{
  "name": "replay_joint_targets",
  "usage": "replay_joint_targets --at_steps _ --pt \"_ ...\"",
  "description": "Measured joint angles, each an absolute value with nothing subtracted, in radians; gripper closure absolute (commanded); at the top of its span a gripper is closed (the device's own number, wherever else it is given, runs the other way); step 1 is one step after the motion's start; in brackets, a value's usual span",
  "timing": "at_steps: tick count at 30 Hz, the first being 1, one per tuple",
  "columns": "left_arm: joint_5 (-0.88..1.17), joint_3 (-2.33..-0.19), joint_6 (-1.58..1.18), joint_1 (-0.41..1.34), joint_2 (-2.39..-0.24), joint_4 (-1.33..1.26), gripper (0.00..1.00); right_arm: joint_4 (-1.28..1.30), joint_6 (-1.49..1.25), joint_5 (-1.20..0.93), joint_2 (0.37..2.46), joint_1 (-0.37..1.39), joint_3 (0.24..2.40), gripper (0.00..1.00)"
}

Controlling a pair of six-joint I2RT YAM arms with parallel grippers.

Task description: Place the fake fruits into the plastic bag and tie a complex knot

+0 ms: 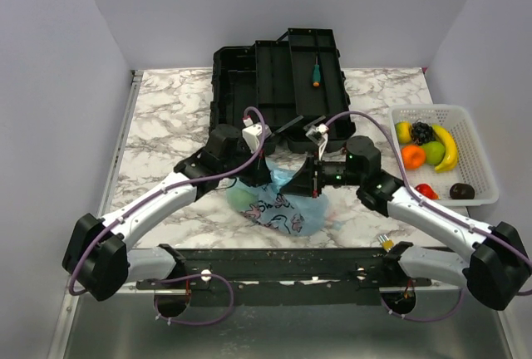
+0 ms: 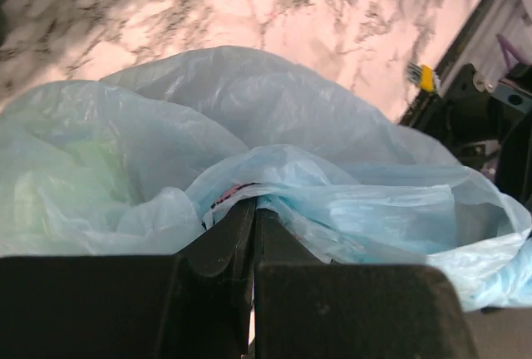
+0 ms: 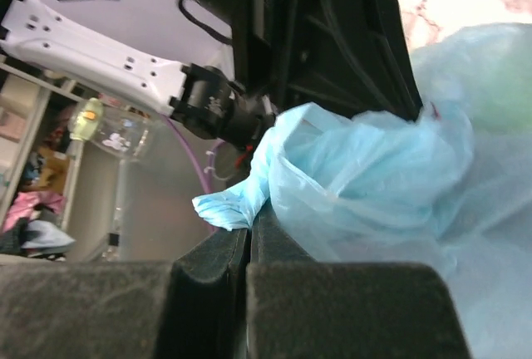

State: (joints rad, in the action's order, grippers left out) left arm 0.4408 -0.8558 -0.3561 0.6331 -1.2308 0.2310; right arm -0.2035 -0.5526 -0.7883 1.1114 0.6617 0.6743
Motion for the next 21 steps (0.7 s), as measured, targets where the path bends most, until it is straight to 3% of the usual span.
replay_joint_targets --at_steps 12,17,19,21 --pt "0.711 -0.659 -0.525 0.622 -1.08 0.054 1.0 -0.456 -0.743 -0.673 1.196 0.797 0.711 0.99" --pt "0.817 -0.624 -0.702 0.621 -1.171 -0.179 1.0 -0.501 -0.728 -0.664 1.195 0.827 0.659 0.99" --pt "0.84 -0.614 -0.751 0.62 -1.216 -0.235 1.0 -0.48 -0.693 -0.666 1.193 0.83 0.639 0.86" --pt "0.865 -0.611 -0.787 0.611 -1.248 -0.268 1.0 -0.414 -0.632 -0.673 1.18 0.831 0.64 0.61"
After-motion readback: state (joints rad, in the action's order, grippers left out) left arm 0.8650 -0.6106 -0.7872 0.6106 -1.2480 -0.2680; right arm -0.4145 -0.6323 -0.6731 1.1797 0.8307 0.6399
